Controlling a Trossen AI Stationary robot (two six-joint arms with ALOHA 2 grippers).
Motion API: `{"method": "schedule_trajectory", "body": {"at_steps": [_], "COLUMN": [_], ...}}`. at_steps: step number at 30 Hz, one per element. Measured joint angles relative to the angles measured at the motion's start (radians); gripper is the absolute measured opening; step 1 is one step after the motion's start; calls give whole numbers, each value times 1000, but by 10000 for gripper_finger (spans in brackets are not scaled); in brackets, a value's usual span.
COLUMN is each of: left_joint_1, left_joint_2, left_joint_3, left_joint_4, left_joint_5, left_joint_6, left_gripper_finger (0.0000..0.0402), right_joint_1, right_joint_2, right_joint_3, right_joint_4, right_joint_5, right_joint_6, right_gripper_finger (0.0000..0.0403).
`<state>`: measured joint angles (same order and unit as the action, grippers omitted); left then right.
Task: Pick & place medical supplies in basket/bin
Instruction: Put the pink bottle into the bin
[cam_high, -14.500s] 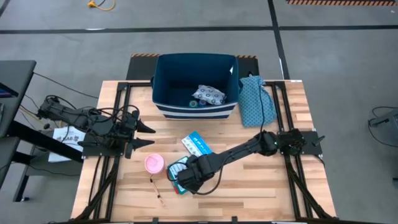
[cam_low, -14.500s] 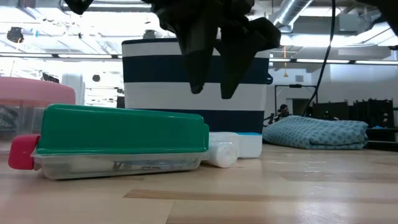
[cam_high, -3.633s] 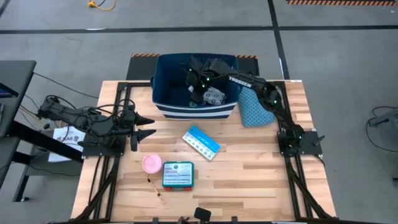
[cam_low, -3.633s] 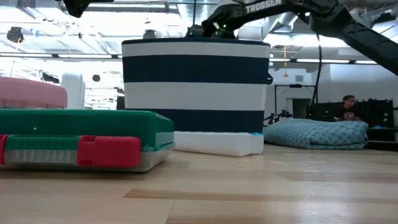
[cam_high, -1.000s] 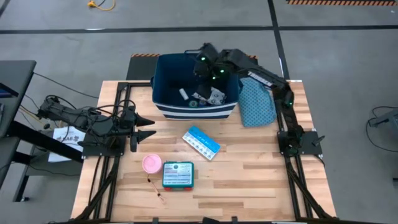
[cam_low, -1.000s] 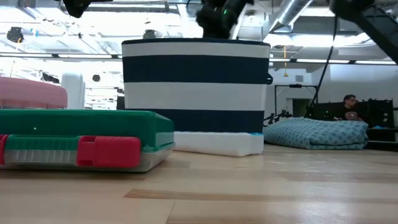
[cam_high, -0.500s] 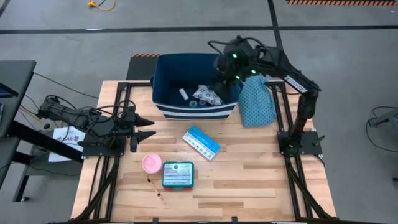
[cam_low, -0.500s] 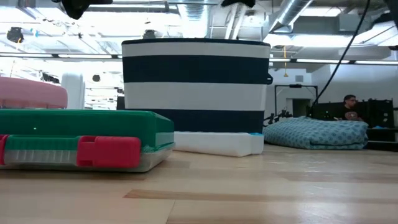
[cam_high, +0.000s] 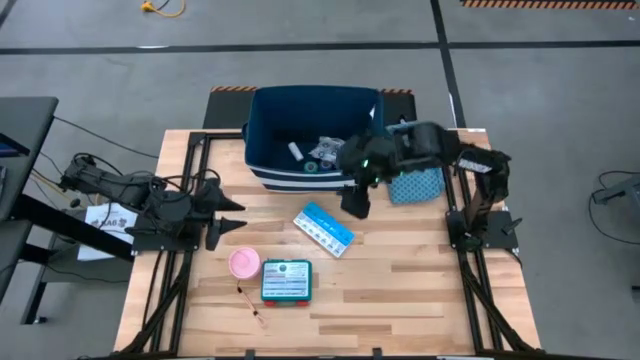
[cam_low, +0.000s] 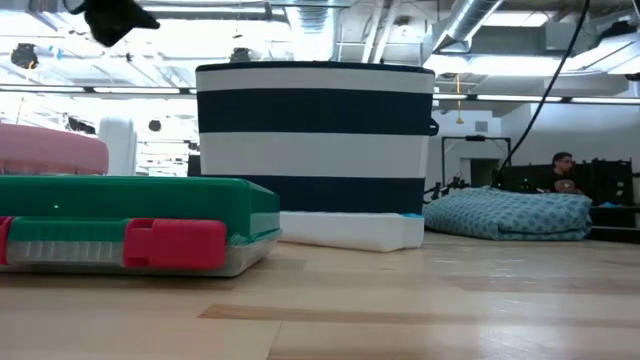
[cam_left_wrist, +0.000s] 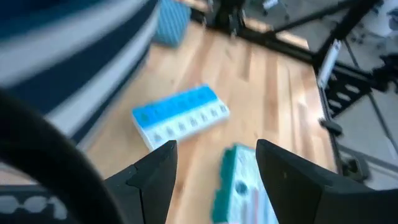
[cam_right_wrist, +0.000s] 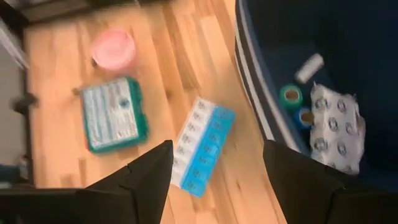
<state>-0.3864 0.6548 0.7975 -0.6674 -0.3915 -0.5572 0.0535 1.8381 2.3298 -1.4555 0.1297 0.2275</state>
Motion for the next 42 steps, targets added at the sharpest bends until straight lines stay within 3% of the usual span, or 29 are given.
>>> {"method": "schedule_trajectory", "body": {"at_steps": [7,11,15,23,30,35,42], "left_joint_1": [-1,-17,-28,-27,-6,-6,-14], "left_joint_2": [1,2,2,2,31,70,144], "left_joint_3": [0,0,0,0,0,0,0], "left_joint_4": [-55,-52,-55,-63,-132,-200,-186], "left_joint_5": [261,334,312,126,153,182,201], "left_joint_6": [-93,-145,-125,-44,-111,-172,-105], "left_gripper_finger": [210,210,210,210,220,263,308], "right_joint_1": [96,129,151,189,188,187,187], "right_joint_2": [44,62,81,109,105,106,106], "right_joint_3": [2,-1,0,2,1,1,1], "right_joint_4": [-26,-25,-11,5,-2,-2,-3], "right_joint_5": [105,134,136,137,142,142,159], "right_joint_6": [97,141,166,166,166,165,163], "right_gripper_finger": [244,245,245,244,244,244,245]}}
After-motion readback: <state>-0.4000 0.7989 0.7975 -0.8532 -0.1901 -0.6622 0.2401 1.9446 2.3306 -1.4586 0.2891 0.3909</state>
